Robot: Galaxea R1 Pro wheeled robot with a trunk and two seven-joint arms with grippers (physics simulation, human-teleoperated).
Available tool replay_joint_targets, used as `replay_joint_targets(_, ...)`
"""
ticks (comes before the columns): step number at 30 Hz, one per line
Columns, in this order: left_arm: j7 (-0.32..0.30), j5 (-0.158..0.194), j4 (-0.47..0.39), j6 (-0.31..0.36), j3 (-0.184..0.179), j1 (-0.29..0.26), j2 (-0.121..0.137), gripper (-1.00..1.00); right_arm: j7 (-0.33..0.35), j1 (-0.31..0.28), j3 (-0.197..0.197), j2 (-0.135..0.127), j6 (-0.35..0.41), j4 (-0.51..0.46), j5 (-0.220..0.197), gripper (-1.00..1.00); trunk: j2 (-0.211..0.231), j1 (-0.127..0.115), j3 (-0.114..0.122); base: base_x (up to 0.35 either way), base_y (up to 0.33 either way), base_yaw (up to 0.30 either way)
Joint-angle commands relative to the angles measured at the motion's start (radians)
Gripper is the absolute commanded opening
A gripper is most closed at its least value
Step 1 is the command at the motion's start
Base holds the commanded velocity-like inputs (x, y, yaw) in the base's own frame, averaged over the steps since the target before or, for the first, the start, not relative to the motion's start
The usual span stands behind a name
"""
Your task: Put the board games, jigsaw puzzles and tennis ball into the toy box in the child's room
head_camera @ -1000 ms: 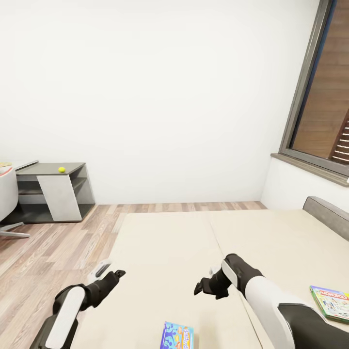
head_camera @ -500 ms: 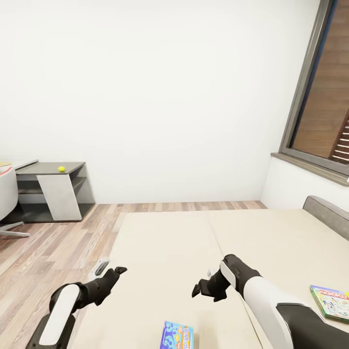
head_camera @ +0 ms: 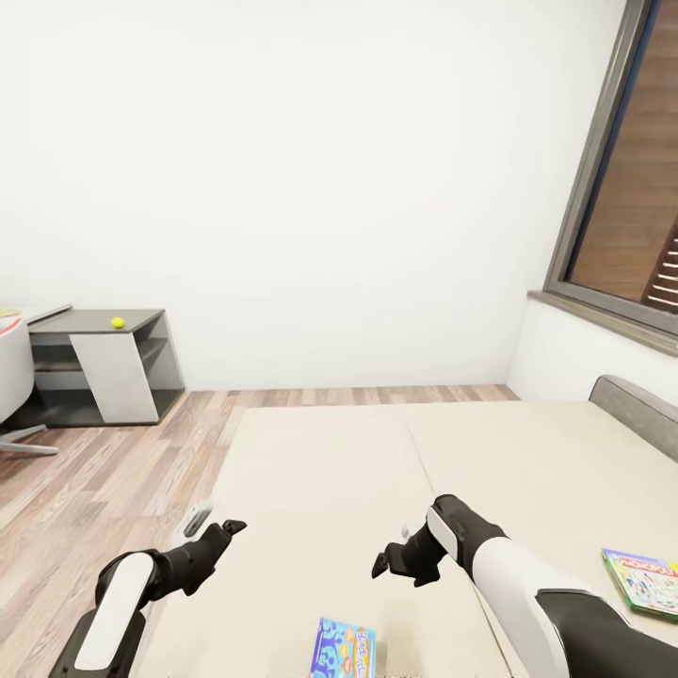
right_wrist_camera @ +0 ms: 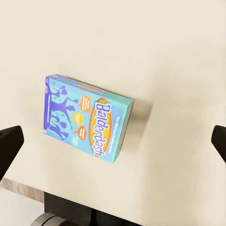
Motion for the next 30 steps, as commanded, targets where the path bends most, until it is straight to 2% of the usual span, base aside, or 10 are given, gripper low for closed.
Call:
replay_joint_targets(1, 0.009, 0.01, 0.002, 0.0, 0.003, 0.0, 0.002, 1.0, -0.002, -0.001, -0.004, 0.0, 0.005, -0.001, -0.002, 1.0, -0.001, 0.0, -0.003, 0.0, 0.0, 0.0)
replay_joint_targets(15, 0.002, 0.009, 0.041, -0.008, 0.005, 0.008, 0.027, 1.0, -0.002, 0.0, -0.005, 0.0, 0.005, -0.001, -0.003, 1.0, -0.001, 0.0, -0.025, 0.0, 0.0, 0.0)
replay_joint_targets(30, 0.0, 0.01, 0.05, -0.009, 0.002, 0.004, 0.028, 1.0, -0.002, -0.001, -0.006, -0.002, 0.005, -0.001, -0.004, 1.0, -0.001, 0.0, -0.049, 0.0, 0.0, 0.0)
